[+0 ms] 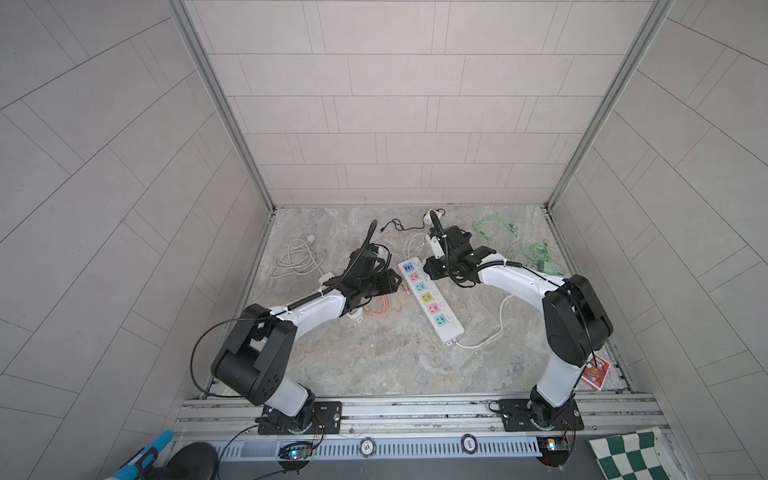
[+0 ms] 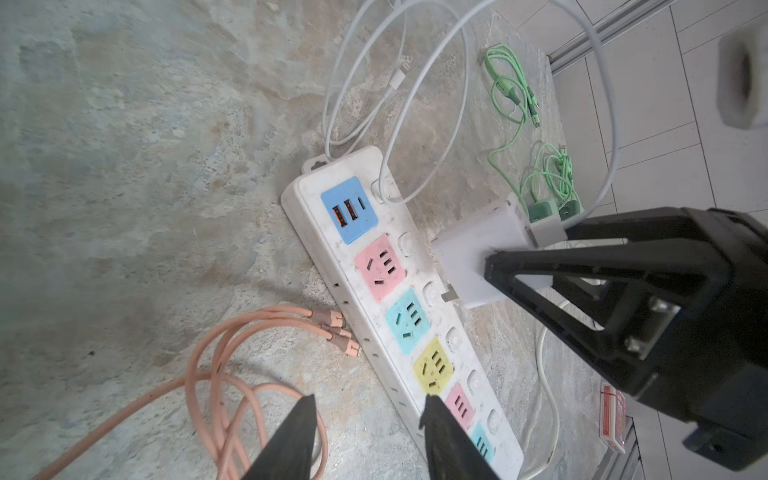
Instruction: Insert the plug
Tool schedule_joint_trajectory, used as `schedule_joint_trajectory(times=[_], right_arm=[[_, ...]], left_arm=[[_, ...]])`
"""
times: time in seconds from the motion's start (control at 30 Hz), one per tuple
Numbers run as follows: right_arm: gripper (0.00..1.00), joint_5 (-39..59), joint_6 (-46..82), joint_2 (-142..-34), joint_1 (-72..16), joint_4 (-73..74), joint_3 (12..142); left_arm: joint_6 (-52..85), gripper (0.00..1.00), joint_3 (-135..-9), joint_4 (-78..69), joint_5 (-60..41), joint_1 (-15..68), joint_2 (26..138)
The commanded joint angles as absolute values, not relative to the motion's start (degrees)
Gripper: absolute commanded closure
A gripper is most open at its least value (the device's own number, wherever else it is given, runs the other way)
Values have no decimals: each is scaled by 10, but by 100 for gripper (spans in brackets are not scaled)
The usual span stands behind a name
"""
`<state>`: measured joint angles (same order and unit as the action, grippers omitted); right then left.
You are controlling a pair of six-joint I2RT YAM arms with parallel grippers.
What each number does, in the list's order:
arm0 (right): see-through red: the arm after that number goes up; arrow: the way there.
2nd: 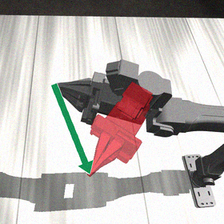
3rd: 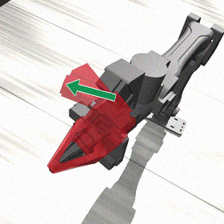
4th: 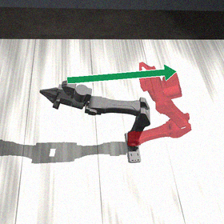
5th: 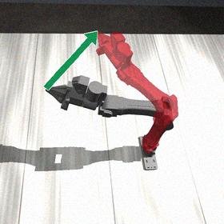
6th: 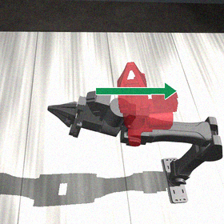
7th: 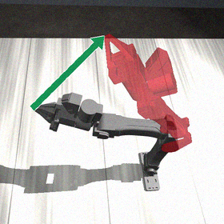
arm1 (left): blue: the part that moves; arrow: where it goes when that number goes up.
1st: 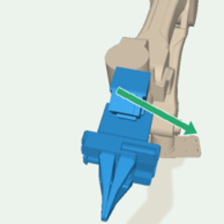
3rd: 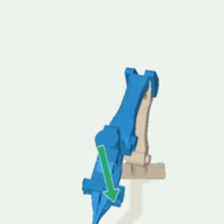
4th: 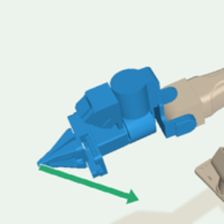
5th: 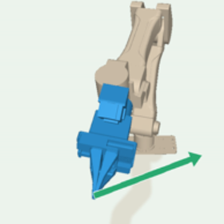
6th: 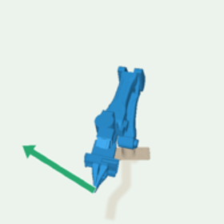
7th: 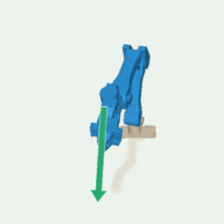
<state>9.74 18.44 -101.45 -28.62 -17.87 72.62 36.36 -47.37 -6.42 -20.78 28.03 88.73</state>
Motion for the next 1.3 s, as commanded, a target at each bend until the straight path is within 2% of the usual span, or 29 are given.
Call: schedule_joint_trajectory(times=[0.0, 0.4, 0.7, 1.0, 1.2, 1.27], right_arm=[[94, 78, 186, -977, -270, -200, 708], [95, 50, 206, -937, -236, -199, 619], [95, 95, 231, -890, -247, -169, 540], [95, 132, 263, -858, -293, -142, 491], [96, 219, 279, -845, -309, -109, 474], [96, 191, 268, -837, -308, -127, 478]], left_arm=[[351, 52, -498, -71, -212, 280, 915], [339, 60, -589, -5, -244, 284, 1028], [329, 61, -641, 37, -237, 289, 1078], [315, 64, -713, 77, -247, 291, 1150], [283, 67, -766, 100, -269, 307, 1165], [277, 67, -777, 110, -279, 313, 1165]])
